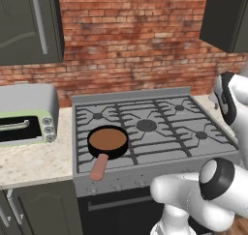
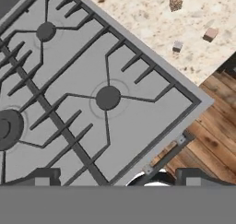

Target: Pick up the sugar cube(s) and place them in the saucepan with hot chocolate.

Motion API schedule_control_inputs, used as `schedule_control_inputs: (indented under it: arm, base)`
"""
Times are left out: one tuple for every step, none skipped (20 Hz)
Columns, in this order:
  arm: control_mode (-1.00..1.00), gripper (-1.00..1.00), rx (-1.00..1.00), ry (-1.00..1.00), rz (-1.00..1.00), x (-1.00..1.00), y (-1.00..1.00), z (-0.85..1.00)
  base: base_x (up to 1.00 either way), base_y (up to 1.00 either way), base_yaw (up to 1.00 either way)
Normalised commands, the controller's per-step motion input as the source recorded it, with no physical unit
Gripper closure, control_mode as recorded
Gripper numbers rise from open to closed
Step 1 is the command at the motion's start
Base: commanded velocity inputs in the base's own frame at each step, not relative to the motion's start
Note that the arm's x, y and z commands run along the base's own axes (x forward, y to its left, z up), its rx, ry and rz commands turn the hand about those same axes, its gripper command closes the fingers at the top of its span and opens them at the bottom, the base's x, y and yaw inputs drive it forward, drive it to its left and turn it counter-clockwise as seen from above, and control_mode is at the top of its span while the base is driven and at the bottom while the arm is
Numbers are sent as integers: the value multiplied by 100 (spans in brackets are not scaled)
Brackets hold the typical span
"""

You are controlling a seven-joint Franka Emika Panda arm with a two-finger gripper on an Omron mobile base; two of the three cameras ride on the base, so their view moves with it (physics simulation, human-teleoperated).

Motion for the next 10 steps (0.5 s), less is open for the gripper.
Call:
schedule_control_inputs:
  arm:
    - [-100,-100,0,12,-16,0,-100,-52]
    - [-100,-100,0,12,-13,0,-100,-48]
    - [-100,-100,-1,14,-7,0,-100,-45]
    - [-100,-100,-3,15,-4,0,-100,-37]
    - [-100,-100,-4,13,-1,0,-100,-34]
    - [-100,-100,-3,12,0,0,-100,-27]
    - [-100,-100,-1,12,0,0,-86,-29]
    - [-100,-100,0,13,5,0,-69,-35]
    - [-100,-100,0,10,10,9,-73,-48]
    - [-100,-100,0,6,13,1,-81,-26]
  base:
    - [0,0,0]
    - [0,0,0]
    - [0,0,0]
    - [0,0,0]
    - [0,0,0]
    - [0,0,0]
    - [0,0,0]
    - [0,0,0]
    - [0,0,0]
    - [0,0,0]
